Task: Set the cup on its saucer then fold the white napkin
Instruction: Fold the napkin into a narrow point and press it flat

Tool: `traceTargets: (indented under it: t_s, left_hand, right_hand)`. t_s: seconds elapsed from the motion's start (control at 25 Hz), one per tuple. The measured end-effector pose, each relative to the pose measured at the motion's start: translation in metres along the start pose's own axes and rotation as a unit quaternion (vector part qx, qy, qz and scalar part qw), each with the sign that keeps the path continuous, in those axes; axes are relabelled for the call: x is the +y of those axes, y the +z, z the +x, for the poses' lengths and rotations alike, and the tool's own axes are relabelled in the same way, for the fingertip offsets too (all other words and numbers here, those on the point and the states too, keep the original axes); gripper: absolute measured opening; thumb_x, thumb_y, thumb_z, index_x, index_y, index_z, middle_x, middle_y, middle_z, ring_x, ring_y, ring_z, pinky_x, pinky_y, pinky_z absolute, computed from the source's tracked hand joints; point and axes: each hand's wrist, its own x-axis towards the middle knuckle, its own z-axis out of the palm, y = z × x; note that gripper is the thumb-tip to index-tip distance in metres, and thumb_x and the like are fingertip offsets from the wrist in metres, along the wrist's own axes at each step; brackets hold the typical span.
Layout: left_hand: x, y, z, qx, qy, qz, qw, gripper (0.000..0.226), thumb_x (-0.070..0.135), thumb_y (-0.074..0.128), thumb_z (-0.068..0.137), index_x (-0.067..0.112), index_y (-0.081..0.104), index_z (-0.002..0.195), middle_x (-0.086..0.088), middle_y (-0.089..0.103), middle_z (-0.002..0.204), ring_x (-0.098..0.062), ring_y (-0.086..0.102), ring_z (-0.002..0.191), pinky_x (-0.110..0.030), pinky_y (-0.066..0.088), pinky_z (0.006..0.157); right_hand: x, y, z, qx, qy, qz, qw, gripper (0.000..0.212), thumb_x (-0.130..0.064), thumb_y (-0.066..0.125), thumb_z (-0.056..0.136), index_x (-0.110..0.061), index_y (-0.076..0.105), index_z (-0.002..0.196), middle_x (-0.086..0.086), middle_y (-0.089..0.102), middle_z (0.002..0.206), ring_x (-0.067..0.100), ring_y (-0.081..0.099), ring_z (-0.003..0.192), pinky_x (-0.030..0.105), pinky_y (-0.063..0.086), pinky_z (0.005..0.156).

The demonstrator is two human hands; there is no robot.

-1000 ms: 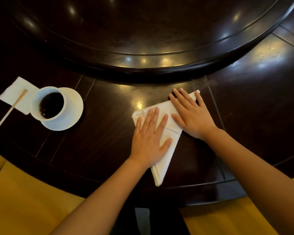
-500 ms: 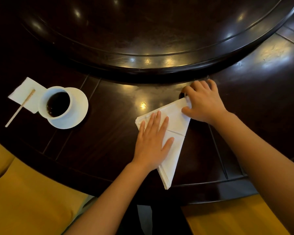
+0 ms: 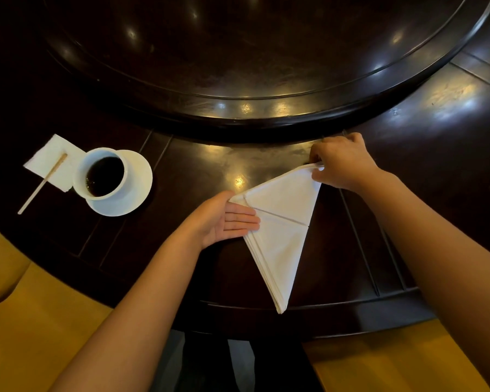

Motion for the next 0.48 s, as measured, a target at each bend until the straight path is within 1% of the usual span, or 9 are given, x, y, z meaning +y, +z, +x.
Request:
traceTargets:
  t_s: [0.08, 0.16, 0.2, 0.28, 0.36, 0.44, 0.48]
  left_hand:
    - [0.001, -0.005, 0.003, -0.02, -0.018, -0.036, 0.999, 0.065, 0.046, 0.024, 0.099, 0.0, 0.069, 0.092, -0.018, 0.072, 0.099, -0.027, 0.07, 0.092, -0.031, 0.059, 0.074]
    - [0.002, -0.006, 0.004, -0.03, -0.026, -0.042, 0.998, 0.067, 0.047, 0.023, 0.099, 0.0, 0.069, 0.092, -0.018, 0.072, 0.099, -0.027, 0.07, 0.093, -0.032, 0.059, 0.074]
    - [0.003, -0.006, 0.004, -0.028, -0.027, -0.036, 0.999, 0.066, 0.047, 0.023, 0.099, 0.0, 0.068, 0.092, -0.018, 0.072, 0.098, -0.026, 0.07, 0.092, -0.031, 0.059, 0.073]
    - [0.004, -0.004, 0.003, -0.018, -0.027, -0.019, 0.999, 0.062, 0.045, 0.025, 0.1, 0.0, 0.067, 0.093, -0.016, 0.073, 0.095, -0.024, 0.07, 0.09, -0.03, 0.059, 0.072]
    - [0.005, 0.0, 0.001, -0.006, -0.017, 0.005, 1.0, 0.048, 0.033, 0.031, 0.1, 0.0, 0.066, 0.096, -0.014, 0.074, 0.094, -0.021, 0.071, 0.087, -0.027, 0.058, 0.071]
    - [0.002, 0.003, -0.001, 0.011, 0.011, 0.029, 0.999, 0.027, 0.015, 0.042, 0.098, 0.0, 0.064, 0.098, -0.014, 0.073, 0.096, -0.018, 0.071, 0.083, -0.024, 0.058, 0.067]
    - [-0.001, 0.005, -0.001, 0.024, 0.027, 0.034, 0.999, 0.02, 0.011, 0.047, 0.096, 0.0, 0.064, 0.098, -0.014, 0.073, 0.094, -0.017, 0.072, 0.08, -0.022, 0.057, 0.065]
  right_hand:
    - [-0.006, -0.01, -0.008, 0.029, -0.003, 0.062, 0.998, 0.021, -0.02, 0.063, 0.082, -0.011, 0.063, 0.101, 0.011, 0.062, 0.101, 0.028, 0.054, 0.094, 0.044, 0.037, 0.094]
    - [-0.017, -0.024, -0.024, 0.062, -0.013, 0.134, 0.989, 0.019, -0.015, 0.064, 0.082, -0.009, 0.063, 0.1, 0.01, 0.062, 0.097, 0.025, 0.055, 0.086, 0.041, 0.048, 0.08]
    - [-0.023, -0.03, -0.034, 0.076, -0.025, 0.153, 0.985, 0.016, -0.013, 0.064, 0.082, -0.009, 0.063, 0.097, 0.008, 0.061, 0.093, 0.022, 0.054, 0.082, 0.039, 0.049, 0.074]
    - [-0.036, -0.038, -0.057, 0.095, -0.056, 0.168, 0.98, 0.011, -0.012, 0.066, 0.08, -0.01, 0.062, 0.091, 0.003, 0.058, 0.086, 0.018, 0.052, 0.075, 0.035, 0.049, 0.065]
    - [-0.048, -0.043, -0.081, 0.104, -0.081, 0.177, 0.975, 0.01, -0.01, 0.068, 0.078, -0.009, 0.062, 0.085, 0.002, 0.057, 0.082, 0.019, 0.052, 0.071, 0.035, 0.048, 0.059]
    - [-0.059, -0.044, -0.101, 0.112, -0.103, 0.179, 0.972, 0.01, -0.007, 0.071, 0.075, -0.008, 0.063, 0.081, 0.005, 0.059, 0.079, 0.022, 0.054, 0.069, 0.037, 0.047, 0.054]
    - [-0.064, -0.042, -0.11, 0.116, -0.112, 0.176, 0.971, 0.011, -0.006, 0.072, 0.073, -0.008, 0.063, 0.08, 0.006, 0.06, 0.078, 0.024, 0.055, 0.068, 0.038, 0.047, 0.053]
